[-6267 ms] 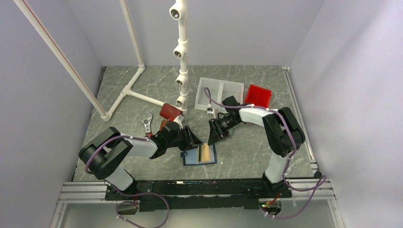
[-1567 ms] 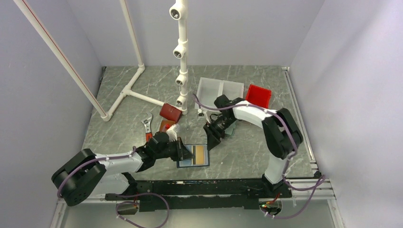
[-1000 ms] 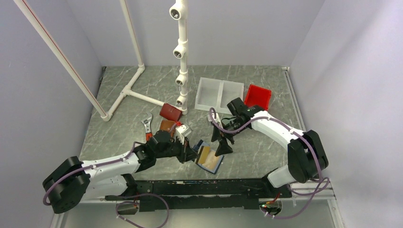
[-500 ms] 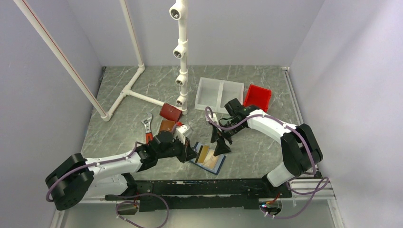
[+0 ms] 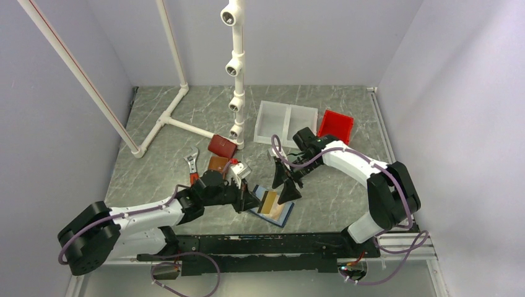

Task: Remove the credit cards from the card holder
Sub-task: Place the credit card in the storage box.

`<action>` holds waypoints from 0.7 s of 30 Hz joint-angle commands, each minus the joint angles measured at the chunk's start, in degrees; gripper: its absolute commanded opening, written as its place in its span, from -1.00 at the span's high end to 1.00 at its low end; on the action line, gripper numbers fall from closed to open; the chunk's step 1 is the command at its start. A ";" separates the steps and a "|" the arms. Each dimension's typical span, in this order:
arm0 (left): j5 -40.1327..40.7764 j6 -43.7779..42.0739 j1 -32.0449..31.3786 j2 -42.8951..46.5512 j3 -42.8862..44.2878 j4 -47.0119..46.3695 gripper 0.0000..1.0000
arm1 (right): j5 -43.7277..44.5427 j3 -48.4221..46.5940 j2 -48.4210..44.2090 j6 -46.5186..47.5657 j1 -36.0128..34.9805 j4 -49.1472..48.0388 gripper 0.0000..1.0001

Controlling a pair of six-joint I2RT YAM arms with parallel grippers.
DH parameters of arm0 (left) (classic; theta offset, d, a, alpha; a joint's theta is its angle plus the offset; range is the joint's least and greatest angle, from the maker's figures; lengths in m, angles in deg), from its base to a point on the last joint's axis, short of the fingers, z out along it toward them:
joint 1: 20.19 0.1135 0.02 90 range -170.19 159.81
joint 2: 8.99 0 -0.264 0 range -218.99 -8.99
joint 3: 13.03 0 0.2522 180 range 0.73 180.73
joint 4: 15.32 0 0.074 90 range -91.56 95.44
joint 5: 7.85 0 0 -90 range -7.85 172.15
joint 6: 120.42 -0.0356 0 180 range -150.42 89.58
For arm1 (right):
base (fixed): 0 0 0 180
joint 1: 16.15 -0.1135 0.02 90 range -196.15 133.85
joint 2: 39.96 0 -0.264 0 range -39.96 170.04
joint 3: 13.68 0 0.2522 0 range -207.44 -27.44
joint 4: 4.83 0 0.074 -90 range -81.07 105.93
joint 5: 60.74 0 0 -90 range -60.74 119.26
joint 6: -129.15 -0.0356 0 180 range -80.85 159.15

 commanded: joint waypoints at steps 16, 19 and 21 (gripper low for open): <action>7.26 0.68 0.09 1.08 10.45 15.06 0.24 | 2.05 -8.12 0.98 1.31 -0.70 6.99 1.00; 14.35 1.29 1.13 7.52 13.36 26.13 -0.54 | 7.14 -11.13 0.67 1.38 0.41 10.55 1.00; 18.33 2.20 2.67 12.25 15.42 33.21 -0.96 | 11.05 -10.87 -2.51 0.88 2.48 9.99 1.00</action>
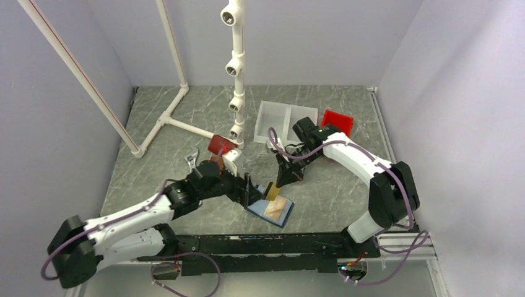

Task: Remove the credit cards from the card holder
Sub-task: Place the credit card in the storage box.

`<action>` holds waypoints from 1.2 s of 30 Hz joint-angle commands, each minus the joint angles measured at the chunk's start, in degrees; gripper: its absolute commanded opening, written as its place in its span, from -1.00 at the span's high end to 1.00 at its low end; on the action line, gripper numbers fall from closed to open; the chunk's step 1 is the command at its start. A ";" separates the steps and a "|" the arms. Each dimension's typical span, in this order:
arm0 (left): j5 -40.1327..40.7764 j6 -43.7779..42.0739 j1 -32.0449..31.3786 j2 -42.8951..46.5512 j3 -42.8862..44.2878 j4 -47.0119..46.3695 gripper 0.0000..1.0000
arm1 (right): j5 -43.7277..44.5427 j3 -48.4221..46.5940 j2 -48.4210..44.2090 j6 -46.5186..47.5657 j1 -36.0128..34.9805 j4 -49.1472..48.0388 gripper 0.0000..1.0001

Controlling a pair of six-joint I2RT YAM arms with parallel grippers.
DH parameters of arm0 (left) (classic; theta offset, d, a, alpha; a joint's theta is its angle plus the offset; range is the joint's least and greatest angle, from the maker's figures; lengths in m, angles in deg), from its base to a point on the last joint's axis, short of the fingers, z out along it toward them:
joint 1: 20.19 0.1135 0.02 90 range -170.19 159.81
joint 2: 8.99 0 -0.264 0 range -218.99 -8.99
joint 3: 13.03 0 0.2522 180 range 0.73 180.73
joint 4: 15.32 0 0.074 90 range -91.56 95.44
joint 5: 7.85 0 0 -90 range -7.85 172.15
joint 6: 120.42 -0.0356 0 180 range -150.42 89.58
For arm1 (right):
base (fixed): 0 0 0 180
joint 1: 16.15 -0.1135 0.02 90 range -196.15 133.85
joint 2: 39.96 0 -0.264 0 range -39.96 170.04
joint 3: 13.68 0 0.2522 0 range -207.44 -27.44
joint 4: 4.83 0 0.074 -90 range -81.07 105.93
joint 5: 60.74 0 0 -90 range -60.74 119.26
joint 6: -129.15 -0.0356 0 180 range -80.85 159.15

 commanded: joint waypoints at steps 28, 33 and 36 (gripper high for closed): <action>6.28 -25.84 13.99 7.96 20.25 40.50 -0.96 | 55.01 -2.23 -4.33 5.65 28.59 -34.74 1.00; 6.64 -25.84 14.41 8.99 20.03 40.37 -0.96 | 53.95 -2.69 -0.24 7.39 28.53 -37.24 1.00; 6.68 -25.91 14.58 8.97 19.94 40.34 -0.95 | 53.10 -2.53 2.51 8.37 28.38 -38.17 1.00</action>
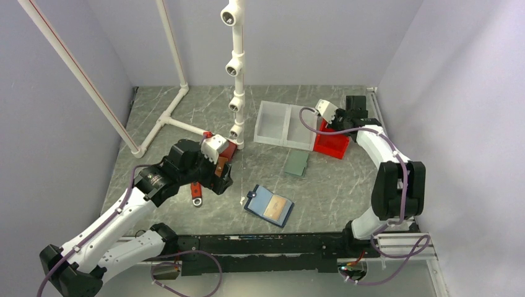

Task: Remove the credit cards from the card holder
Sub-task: Place the credit card in the storage box, then remove the credit card from the card holder.

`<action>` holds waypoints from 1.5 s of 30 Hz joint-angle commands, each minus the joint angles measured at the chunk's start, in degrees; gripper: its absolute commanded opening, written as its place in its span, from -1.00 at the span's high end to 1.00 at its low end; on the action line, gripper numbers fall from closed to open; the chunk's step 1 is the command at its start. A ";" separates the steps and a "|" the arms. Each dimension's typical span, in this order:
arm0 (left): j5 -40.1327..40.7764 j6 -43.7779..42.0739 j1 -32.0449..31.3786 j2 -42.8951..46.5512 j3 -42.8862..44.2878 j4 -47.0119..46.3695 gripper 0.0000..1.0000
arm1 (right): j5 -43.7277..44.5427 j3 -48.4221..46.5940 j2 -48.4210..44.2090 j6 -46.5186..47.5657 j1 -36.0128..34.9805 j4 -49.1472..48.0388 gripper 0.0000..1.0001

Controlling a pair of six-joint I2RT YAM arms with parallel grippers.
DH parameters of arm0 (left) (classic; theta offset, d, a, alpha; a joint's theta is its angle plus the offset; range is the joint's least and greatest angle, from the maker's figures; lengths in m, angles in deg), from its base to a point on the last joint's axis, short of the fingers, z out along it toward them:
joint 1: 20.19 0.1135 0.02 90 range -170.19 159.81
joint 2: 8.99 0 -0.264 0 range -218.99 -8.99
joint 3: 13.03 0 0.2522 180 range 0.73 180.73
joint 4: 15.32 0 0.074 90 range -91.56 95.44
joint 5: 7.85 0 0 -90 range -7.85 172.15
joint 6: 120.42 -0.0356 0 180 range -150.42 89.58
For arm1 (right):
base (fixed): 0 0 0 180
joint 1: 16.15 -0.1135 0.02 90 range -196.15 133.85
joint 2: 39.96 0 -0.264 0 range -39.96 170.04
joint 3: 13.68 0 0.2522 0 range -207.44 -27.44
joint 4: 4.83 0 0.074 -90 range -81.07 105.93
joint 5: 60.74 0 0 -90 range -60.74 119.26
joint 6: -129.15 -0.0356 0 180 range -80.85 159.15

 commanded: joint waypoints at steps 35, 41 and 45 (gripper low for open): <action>-14.99 4.01 2.19 -0.52 -1.23 -7.19 -0.97 | -32.97 -1.78 -15.00 -10.87 0.48 20.51 0.09; -23.66 20.62 1.99 -3.89 -4.82 -15.78 -0.99 | -52.03 12.08 -31.33 -15.51 0.48 14.82 -0.93; -17.31 26.95 -3.49 -4.51 -6.53 -19.61 -0.99 | -64.45 17.42 -33.50 -17.68 0.49 15.75 -0.99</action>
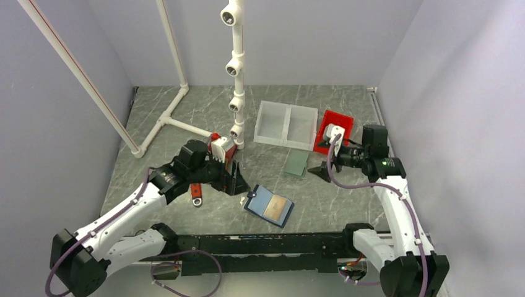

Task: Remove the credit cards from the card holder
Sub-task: Remove the credit card from the card holder.

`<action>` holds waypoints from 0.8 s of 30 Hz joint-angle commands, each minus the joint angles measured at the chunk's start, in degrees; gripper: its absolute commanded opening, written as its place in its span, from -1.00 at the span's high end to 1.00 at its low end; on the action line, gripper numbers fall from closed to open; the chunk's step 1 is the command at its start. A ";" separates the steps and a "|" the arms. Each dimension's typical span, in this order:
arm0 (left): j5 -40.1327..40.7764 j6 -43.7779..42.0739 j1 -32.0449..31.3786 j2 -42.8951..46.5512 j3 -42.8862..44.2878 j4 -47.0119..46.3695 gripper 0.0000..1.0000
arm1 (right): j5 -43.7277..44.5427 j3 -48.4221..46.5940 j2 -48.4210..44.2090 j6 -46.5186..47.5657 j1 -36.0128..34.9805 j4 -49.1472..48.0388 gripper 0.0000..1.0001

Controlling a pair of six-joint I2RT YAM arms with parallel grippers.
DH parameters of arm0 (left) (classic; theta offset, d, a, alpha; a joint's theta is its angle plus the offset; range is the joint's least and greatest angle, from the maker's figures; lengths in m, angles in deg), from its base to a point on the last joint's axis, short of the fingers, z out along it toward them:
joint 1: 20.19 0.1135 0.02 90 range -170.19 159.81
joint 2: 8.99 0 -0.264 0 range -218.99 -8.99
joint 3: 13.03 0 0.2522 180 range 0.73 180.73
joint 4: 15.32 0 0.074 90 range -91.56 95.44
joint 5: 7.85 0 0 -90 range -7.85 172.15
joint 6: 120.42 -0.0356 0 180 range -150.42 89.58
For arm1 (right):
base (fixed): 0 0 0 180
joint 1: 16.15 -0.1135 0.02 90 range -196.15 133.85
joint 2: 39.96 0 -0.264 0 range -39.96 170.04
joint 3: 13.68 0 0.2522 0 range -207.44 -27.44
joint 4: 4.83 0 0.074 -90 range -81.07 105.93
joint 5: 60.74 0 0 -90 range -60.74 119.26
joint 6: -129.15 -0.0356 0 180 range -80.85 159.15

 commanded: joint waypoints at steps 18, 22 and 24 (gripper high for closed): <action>51.32 13.56 -41.14 -31.06 17.06 0.74 -0.99 | -7.62 5.21 -1.12 -15.78 0.31 -5.82 -0.99; 48.81 14.17 -41.14 -32.62 16.14 -1.76 -0.99 | -7.18 5.49 -1.01 -15.86 0.37 -6.13 -0.99; 49.20 15.13 -41.14 -33.46 16.79 -0.17 -0.99 | -7.16 5.62 -0.88 -15.98 0.55 -6.30 -0.99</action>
